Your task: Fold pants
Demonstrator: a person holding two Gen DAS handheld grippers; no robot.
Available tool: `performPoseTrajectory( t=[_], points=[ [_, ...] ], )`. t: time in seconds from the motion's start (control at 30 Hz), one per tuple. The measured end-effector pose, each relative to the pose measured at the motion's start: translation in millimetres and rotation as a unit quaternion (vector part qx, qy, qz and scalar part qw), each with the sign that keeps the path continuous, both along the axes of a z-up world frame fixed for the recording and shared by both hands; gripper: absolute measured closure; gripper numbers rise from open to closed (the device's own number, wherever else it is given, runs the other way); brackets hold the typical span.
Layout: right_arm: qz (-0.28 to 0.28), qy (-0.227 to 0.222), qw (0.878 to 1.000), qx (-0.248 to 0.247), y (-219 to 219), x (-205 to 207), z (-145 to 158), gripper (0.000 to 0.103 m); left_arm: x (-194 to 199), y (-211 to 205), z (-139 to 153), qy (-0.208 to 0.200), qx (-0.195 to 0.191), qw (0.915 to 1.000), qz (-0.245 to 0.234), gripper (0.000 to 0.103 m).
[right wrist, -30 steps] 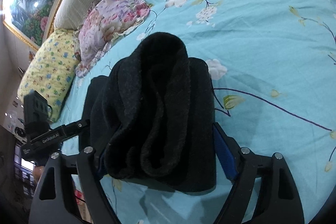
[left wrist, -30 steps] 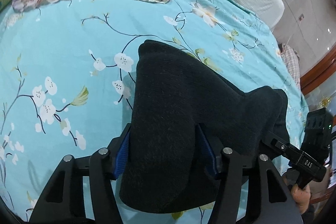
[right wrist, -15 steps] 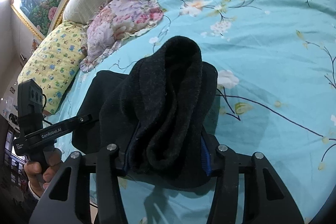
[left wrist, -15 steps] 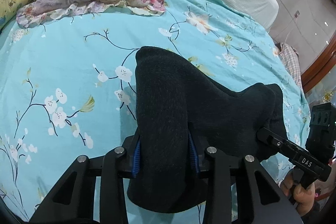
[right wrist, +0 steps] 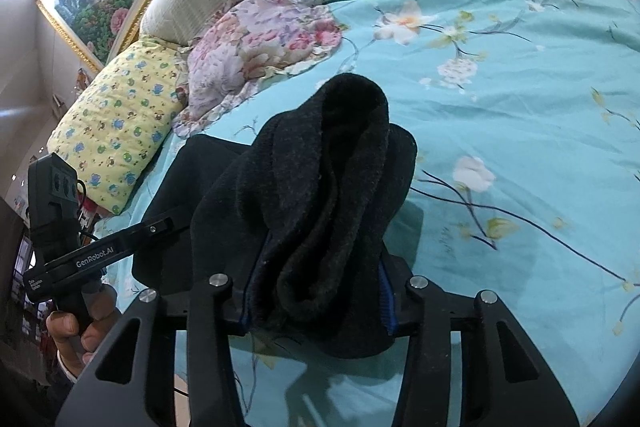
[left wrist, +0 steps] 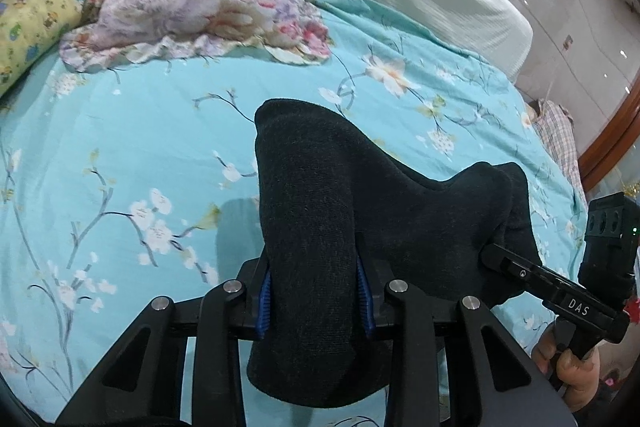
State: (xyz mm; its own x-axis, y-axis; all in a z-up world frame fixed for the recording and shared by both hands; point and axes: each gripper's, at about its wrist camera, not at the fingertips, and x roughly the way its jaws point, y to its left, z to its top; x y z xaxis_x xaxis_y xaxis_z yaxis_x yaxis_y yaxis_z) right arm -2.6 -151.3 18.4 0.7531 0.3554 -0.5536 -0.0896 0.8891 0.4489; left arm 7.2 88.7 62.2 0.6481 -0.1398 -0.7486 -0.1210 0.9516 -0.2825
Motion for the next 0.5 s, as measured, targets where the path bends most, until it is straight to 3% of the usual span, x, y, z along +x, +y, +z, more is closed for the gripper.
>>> performPoseTrajectory(
  t=[0.5],
  points=[
    [0.062,-0.025,0.998,-0.006,46,38,28,0.055,-21,47,32,-0.037,0.037,0.9965,0.065,0.07]
  ],
)
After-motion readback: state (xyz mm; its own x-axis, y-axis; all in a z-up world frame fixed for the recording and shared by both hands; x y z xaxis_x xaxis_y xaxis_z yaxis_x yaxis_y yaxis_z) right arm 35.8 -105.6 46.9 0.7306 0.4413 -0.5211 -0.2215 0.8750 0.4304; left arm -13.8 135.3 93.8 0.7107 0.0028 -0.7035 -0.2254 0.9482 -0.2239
